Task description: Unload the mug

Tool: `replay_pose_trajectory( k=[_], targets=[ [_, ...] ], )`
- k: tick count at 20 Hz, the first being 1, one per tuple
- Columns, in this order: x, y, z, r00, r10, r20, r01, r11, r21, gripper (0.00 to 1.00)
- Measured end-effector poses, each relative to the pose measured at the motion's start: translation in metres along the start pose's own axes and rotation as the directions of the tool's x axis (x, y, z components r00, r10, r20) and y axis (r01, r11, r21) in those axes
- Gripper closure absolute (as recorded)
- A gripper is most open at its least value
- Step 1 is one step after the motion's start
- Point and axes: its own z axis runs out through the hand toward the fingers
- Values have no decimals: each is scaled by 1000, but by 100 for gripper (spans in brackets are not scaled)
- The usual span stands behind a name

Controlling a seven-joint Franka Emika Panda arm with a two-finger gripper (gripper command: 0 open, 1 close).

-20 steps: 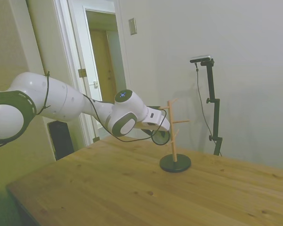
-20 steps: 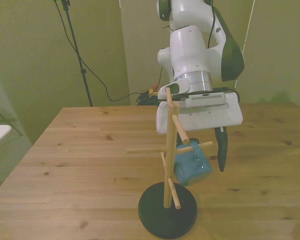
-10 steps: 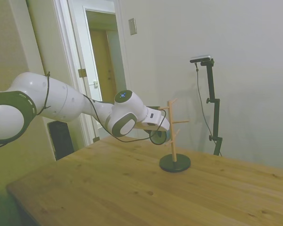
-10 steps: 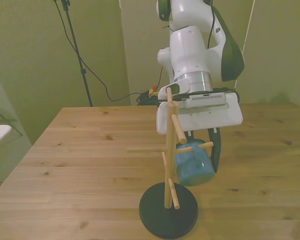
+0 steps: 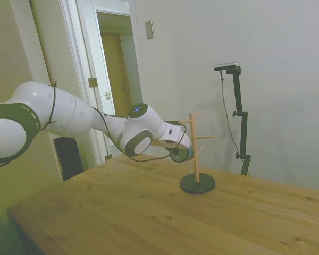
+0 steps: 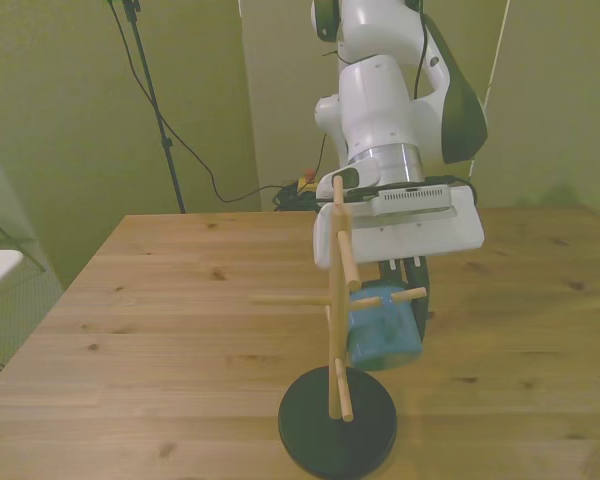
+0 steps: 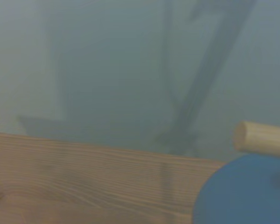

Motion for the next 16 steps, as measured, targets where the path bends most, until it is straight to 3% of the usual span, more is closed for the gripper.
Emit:
replay_pose_trajectory(
  k=[16],
  targets=[
    [-24, -10, -36, 997, -55, -57, 58, 997, 55, 100]
  ],
)
